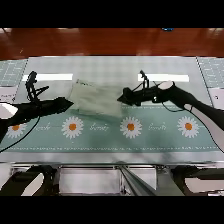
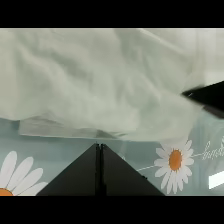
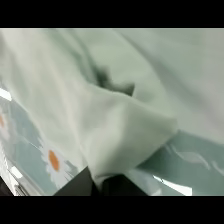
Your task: Fold the shirts.
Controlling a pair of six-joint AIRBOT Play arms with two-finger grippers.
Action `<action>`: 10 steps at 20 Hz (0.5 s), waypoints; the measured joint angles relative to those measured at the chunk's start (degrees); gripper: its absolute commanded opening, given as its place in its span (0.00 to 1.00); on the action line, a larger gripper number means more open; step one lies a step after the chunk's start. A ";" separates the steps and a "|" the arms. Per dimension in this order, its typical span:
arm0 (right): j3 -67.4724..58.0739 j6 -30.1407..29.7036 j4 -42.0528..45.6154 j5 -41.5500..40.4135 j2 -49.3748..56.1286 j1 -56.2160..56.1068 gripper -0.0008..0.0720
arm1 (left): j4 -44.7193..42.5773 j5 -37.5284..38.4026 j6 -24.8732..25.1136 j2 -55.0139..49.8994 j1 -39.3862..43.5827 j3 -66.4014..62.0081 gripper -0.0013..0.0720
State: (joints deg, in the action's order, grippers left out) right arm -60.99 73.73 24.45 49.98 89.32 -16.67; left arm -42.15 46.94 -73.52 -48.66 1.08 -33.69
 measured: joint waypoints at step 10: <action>-41.90 23.56 25.46 20.68 -1.60 12.94 0.05 | 0.09 1.53 0.00 -1.95 0.00 0.00 0.04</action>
State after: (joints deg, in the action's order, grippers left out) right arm -102.89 97.30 49.91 70.65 87.72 -3.73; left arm -42.06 48.47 -73.52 -50.61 1.08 -33.69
